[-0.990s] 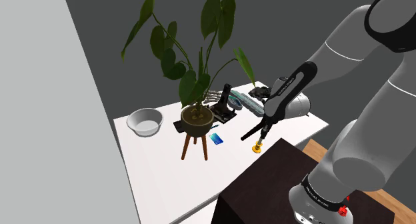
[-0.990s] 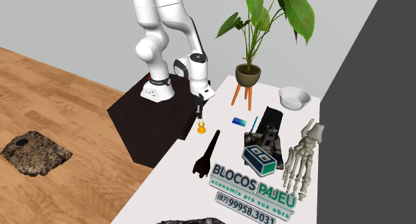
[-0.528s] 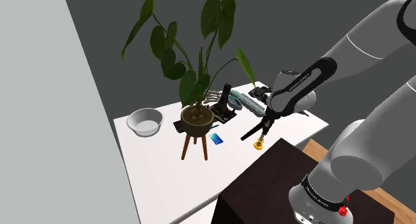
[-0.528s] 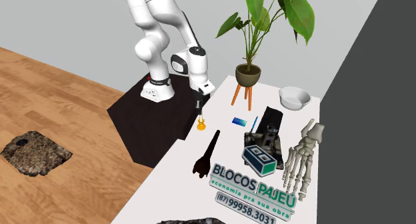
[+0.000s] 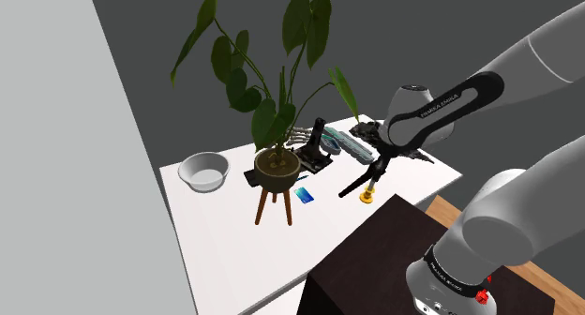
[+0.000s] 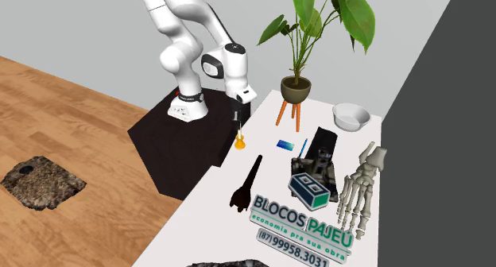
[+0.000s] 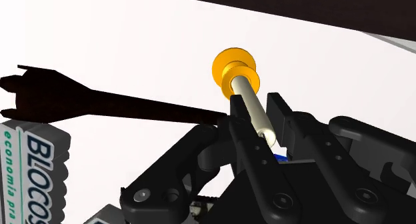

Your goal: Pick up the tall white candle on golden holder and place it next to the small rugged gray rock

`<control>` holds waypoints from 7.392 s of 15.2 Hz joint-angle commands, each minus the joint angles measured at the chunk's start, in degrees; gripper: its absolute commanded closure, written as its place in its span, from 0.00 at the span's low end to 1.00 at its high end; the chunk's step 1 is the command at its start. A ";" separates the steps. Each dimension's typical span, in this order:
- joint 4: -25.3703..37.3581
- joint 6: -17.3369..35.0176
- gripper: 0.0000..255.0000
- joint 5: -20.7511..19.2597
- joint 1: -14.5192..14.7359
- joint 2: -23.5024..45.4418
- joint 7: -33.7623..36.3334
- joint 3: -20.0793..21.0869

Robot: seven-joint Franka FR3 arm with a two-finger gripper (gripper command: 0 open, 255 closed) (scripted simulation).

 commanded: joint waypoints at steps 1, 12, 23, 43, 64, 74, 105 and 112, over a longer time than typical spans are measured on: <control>0.30 -2.37 1.00 -0.38 -0.39 -2.04 0.38 0.54; 3.28 -15.15 1.00 -0.46 -1.58 -11.92 1.09 3.28; 8.07 -26.45 1.00 0.85 -1.68 -18.49 1.10 5.74; 32.69 -26.73 1.00 5.36 -1.14 3.79 -23.45 -13.61; 62.39 -29.80 1.00 35.83 -13.57 41.58 -54.35 -18.46; 59.51 -23.99 1.00 39.45 -15.15 45.49 -56.58 -16.16; 58.02 -12.16 1.00 49.15 -20.86 57.33 -62.34 -8.21; 57.82 -13.27 0.00 48.16 -20.16 55.95 -61.76 -9.15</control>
